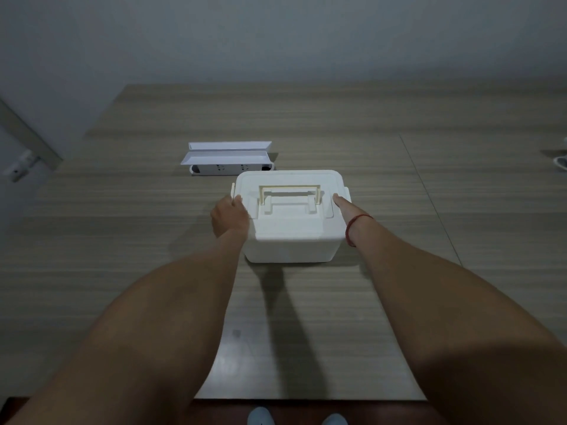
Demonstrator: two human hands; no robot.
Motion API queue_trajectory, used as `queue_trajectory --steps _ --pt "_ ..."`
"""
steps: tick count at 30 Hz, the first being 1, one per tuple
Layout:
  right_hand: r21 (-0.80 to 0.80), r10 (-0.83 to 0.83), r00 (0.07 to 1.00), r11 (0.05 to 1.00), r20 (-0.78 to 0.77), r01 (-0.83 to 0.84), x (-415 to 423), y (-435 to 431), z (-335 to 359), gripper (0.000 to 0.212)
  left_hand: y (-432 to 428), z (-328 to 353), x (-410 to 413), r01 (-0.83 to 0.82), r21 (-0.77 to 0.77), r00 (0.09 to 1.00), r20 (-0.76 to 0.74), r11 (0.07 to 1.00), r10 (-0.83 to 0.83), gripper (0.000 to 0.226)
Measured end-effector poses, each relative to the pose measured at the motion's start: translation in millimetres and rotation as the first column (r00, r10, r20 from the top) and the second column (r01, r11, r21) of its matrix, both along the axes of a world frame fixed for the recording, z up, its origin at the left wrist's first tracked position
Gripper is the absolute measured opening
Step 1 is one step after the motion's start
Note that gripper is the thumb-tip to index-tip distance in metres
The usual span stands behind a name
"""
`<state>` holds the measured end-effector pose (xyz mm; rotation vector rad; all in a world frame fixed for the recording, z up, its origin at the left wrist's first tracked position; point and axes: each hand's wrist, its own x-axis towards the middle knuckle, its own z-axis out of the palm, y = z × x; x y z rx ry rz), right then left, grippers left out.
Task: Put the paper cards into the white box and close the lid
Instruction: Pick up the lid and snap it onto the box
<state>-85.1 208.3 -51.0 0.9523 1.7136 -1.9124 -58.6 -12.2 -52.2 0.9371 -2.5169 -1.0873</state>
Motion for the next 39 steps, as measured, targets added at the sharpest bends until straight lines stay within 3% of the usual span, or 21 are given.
queue_trajectory --steps 6,10,14,15,17,19,24,29,32,36,39 --pt "-0.011 0.099 0.995 0.995 0.007 -0.099 1.1 5.0 8.3 0.035 -0.8 0.6 0.5 0.003 0.059 1.0 -0.026 0.998 -0.001 0.036" --pt "0.002 0.136 0.987 0.991 0.081 -0.136 0.9 11.8 2.0 0.039 -0.2 -1.8 -0.6 -0.003 0.09 0.999 -0.043 0.996 0.007 0.034" --pt "0.0 0.132 0.99 0.991 0.046 -0.132 5.8 15.8 4.1 0.034 1.3 -4.6 1.6 -0.011 0.09 0.998 -0.06 0.996 0.017 0.032" --pt "0.004 0.095 0.995 0.995 0.006 -0.095 5.4 14.7 5.1 0.04 1.7 -5.0 1.4 -0.011 0.087 0.998 -0.059 0.996 0.016 0.033" --pt "0.096 -0.063 0.996 0.993 -0.063 0.069 4.5 9.2 5.2 0.071 2.2 -4.8 1.1 -0.009 0.079 0.998 -0.055 0.997 0.014 0.034" --pt "0.291 -0.146 0.98 0.939 -0.137 0.181 6.8 0.9 8.0 0.078 2.0 -4.8 1.3 -0.004 0.08 0.998 -0.059 0.997 0.009 0.034" --pt "0.578 -0.02 0.962 0.796 -0.273 0.18 12.8 -20.7 7.9 0.039 4.1 -6.8 6.3 -0.021 0.057 0.994 -0.107 0.998 0.027 0.034" --pt "0.724 0.084 0.959 0.674 -0.271 0.145 12.0 -25.7 13.2 0.03 5.0 -1.6 6.0 -0.032 0.021 0.997 -0.068 0.999 0.034 0.032" --pt "0.715 0.066 0.974 0.69 -0.219 0.114 5.2 -27.2 22.7 0.045 9.3 9.5 -2.7 -0.086 0.094 0.996 0.03 0.992 0.083 0.045" --pt "0.669 0.079 0.991 0.743 -0.105 0.012 -4.7 -43.6 29.0 0.085 17.9 20.5 -13.5 -0.172 0.258 0.972 0.202 0.951 0.121 0.094" --pt "0.669 0.133 0.987 0.742 -0.089 -0.039 -2.4 -43.7 27.0 0.087 14.9 18.8 -6.8 -0.065 0.214 0.977 0.213 0.975 0.019 0.097"
